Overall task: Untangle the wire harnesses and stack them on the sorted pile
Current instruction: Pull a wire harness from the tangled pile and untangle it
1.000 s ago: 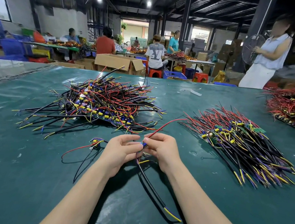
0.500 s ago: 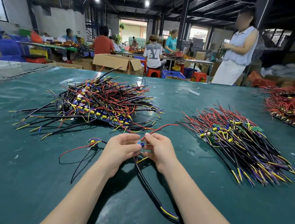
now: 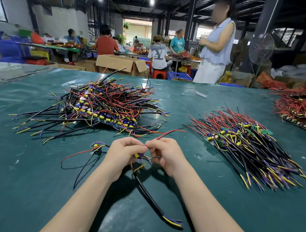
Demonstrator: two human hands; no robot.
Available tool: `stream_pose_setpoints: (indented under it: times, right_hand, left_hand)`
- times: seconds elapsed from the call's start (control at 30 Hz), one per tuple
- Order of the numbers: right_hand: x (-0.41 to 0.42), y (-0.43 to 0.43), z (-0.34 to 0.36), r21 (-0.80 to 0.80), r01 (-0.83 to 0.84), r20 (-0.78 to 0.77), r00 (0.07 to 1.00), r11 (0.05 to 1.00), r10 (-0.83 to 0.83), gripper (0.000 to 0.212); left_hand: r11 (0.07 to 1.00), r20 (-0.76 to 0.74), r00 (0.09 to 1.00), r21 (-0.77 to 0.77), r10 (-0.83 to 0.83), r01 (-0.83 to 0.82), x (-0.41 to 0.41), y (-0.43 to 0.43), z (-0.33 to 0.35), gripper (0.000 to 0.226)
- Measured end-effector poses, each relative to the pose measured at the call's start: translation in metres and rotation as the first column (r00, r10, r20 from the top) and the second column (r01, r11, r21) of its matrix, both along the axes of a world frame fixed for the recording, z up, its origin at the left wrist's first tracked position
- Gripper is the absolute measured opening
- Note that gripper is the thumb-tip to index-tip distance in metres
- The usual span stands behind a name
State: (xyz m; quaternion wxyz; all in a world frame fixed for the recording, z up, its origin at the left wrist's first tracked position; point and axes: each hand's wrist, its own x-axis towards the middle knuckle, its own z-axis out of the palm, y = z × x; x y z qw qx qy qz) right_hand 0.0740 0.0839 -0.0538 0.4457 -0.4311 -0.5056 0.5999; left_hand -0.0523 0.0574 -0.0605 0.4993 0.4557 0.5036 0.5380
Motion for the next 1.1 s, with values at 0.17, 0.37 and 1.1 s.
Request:
stream_pose_setpoints:
  times: [0.17,0.37,1.1]
  right_hand:
    - [0.005,0.003,-0.003,-0.034,-0.115,-0.049,0.992,0.993,0.113,0.04]
    - [0.0,0.002,-0.005,0.008,-0.083,0.004,0.997,0.997,0.083,0.038]
    - [-0.005,-0.005,-0.003,-0.047,-0.05,0.007,0.999,0.998,0.051,0.02]
  left_hand:
    - [0.996,0.129,0.989,-0.04,-0.07,0.075,-0.008,0.001,0.004,0.023]
    - [1.0,0.04,0.999,-0.028,0.011,-0.01,-0.009,0.003,0.001,0.021]
    - [0.99,-0.248,0.958,-0.039,-0.142,0.136,-0.022,0.002,0.003,0.024]
